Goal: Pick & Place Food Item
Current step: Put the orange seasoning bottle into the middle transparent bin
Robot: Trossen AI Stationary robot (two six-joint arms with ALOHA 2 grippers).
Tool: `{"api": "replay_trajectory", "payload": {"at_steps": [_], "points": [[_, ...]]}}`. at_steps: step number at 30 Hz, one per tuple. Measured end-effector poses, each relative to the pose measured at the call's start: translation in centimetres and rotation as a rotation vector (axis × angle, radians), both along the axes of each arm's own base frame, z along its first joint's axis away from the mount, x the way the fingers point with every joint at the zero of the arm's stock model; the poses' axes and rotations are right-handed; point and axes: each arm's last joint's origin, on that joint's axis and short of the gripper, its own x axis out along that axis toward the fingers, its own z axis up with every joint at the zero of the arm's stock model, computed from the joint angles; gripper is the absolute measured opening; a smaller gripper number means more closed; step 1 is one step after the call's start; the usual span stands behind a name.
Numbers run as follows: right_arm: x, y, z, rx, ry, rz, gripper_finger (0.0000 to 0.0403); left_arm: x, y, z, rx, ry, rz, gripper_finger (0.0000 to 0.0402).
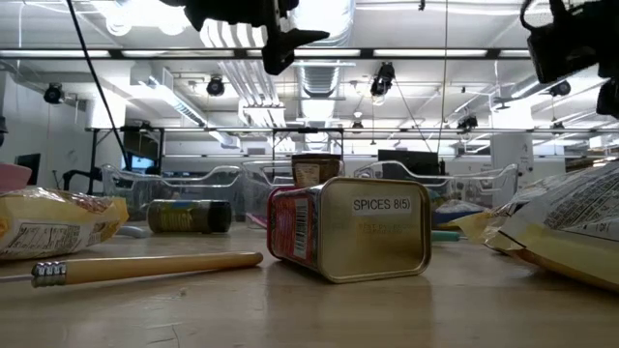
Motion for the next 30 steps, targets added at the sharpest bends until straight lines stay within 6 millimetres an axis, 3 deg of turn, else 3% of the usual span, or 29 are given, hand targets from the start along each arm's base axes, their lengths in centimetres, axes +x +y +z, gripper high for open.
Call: {"api": "replay_trajectory", "payload": {"at_steps": [12,30], "points": [[-0.8,-0.5,-3.2,0.006,-0.01,-0.003,0.0219,0.0,-0.2,0.0,-0.006,0.0,-0.018,0.0327],[-1.8,-1.1,-5.5,0.04,-0.021,0.023,0.0219,0.0,-0.2,0.0,-0.009,0.003,-0.017,0.0327]]}}
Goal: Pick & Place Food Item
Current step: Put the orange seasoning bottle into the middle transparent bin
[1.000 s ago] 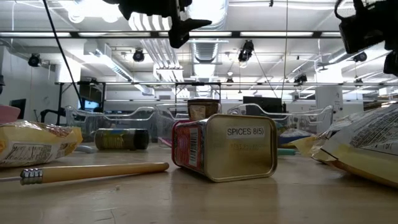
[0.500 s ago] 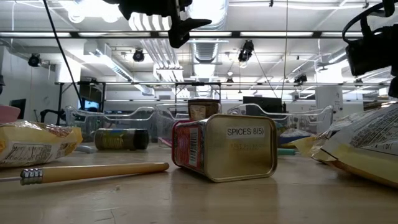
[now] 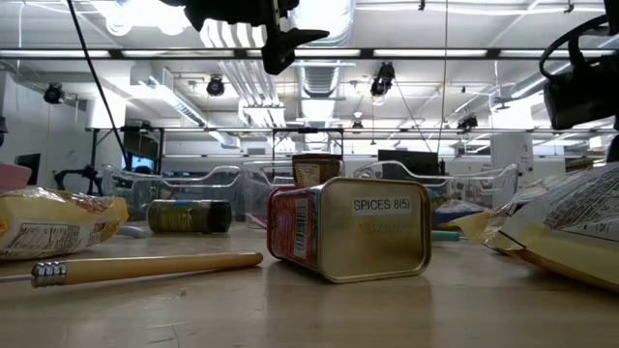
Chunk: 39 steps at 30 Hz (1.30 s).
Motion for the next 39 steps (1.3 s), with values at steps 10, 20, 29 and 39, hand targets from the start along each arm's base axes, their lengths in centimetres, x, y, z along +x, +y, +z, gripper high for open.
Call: {"api": "replay_trajectory", "payload": {"at_steps": [10,20,29,39], "points": [[-0.1,-0.1,-0.4,0.0,-0.007,0.022,0.0219,0.0,0.0,0.0,0.0,0.0,0.0,0.0327],[-0.1,-0.1,-0.4,-0.001,-0.011,0.037,0.0143,0.0,0.0,0.0,-0.001,0.001,0.001,0.0327],[-0.1,-0.1,-0.3,0.002,-0.02,0.033,0.0146,0.0,0.0,0.0,-0.002,0.004,0.001,0.0327],[-0.2,-0.6,1.4,-0.033,-0.131,-0.019,0.0147,0.0,0.0,-0.1,-0.005,0.009,-0.002,0.0328]]}}
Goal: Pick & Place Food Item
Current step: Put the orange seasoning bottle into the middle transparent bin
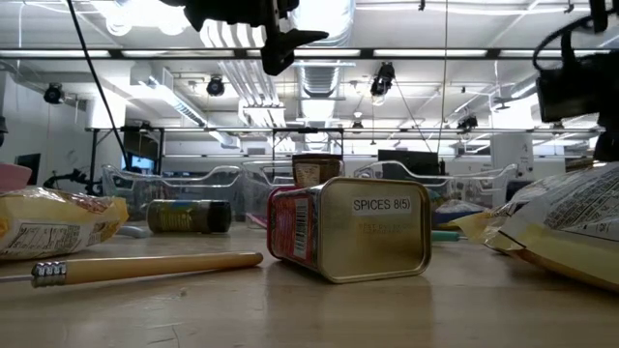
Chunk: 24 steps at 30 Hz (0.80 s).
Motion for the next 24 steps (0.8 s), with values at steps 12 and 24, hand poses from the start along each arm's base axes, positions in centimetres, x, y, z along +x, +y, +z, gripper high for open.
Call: {"api": "replay_trajectory", "payload": {"at_steps": [12,24], "points": [[0.4,-0.3,3.5,0.028,-0.211,0.052,0.0148,-0.1,-0.7,0.0,0.089,-0.047,-0.113,0.0327],[3.2,-3.9,9.6,-0.082,-0.434,0.042,0.0148,0.0,-0.9,0.1,0.22,-0.106,-0.147,0.0327]]}}
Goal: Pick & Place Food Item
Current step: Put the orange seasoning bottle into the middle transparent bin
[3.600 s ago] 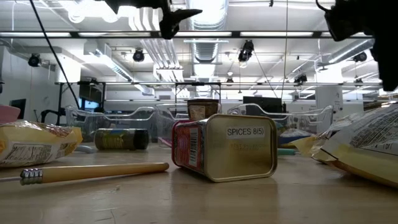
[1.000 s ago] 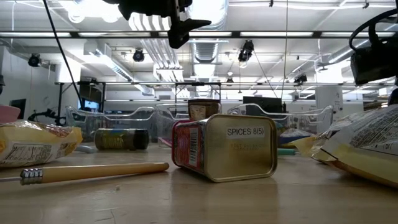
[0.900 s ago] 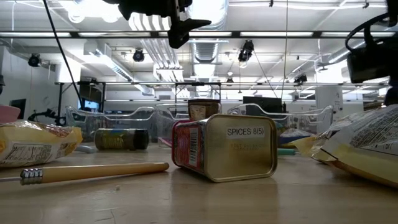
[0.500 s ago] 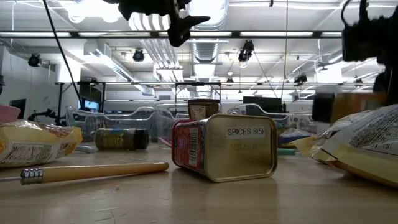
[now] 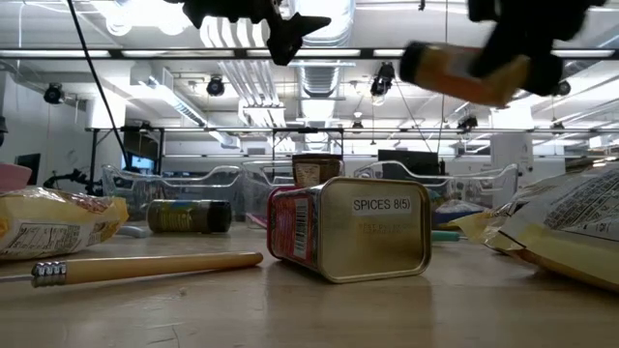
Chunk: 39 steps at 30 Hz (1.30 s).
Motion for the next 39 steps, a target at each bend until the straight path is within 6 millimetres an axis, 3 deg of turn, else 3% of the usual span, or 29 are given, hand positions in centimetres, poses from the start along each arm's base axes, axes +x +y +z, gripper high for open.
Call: {"api": "replay_trajectory", "payload": {"at_steps": [9,18,26,33,39], "points": [[2.5,-2.8,3.2,-0.033,-0.045,0.069,0.0148,0.0,0.0,-0.1,0.049,-0.012,-0.008,0.0327],[3.4,-4.1,5.3,-0.042,-0.111,0.117,0.0148,-0.2,0.1,-0.6,0.106,0.019,0.016,0.0327],[5.0,-5.4,5.3,-0.011,-0.155,0.162,0.0148,-0.1,0.2,-0.5,0.109,0.023,0.039,0.0327],[7.7,-5.8,5.8,-0.037,-0.147,0.23,0.0148,-0.1,0.2,-0.6,0.079,0.037,0.049,0.0327],[9.7,-5.7,6.1,-0.052,-0.128,0.286,0.0148,-0.2,-0.2,-0.5,0.026,0.034,-0.044,0.0327]]}}
